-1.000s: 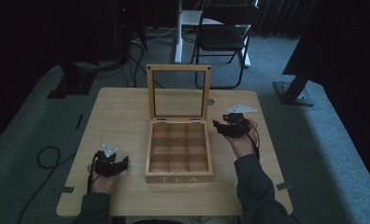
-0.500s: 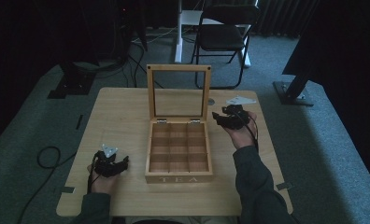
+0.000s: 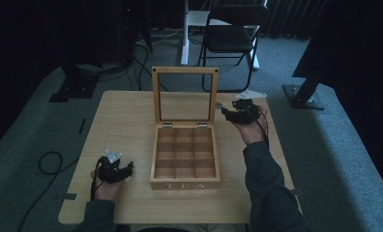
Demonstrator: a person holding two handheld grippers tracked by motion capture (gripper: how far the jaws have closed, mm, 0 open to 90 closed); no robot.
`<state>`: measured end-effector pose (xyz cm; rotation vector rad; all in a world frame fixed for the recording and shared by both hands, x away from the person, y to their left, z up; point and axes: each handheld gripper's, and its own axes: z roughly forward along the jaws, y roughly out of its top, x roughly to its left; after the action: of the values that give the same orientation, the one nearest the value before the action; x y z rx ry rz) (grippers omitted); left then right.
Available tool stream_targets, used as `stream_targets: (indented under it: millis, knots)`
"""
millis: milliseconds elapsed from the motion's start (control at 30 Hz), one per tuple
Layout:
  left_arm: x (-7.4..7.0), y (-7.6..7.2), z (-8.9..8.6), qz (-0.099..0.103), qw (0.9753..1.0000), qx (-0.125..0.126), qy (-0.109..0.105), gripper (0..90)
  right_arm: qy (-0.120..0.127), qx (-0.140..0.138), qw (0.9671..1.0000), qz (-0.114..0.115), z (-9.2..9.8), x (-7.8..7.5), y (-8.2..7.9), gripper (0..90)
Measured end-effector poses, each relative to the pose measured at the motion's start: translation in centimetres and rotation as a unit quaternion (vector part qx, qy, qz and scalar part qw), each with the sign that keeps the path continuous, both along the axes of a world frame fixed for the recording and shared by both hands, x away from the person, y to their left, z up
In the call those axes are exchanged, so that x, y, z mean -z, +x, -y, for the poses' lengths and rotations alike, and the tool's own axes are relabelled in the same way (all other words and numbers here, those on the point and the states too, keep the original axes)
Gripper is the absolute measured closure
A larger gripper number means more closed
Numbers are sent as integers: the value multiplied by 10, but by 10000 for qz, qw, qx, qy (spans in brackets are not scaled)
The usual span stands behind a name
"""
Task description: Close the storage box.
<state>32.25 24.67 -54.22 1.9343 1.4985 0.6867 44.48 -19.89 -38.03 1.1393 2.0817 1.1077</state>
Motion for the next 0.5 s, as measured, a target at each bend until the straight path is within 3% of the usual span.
stream_targets:
  millis: [233, 300, 500]
  knots:
    - [0, 0, 0, 18, 10000, 4, -20, 361, 141, 25, 9999, 17, 0, -3, 13, 444]
    - [0, 0, 0, 18, 10000, 0, -19, 360, 81, -16, 9999, 71, -3, -2, 20, 438]
    - [0, 0, 0, 17, 10000, 3, -20, 361, 303, -198, 9993, 48, -11, 6, 31, 431]
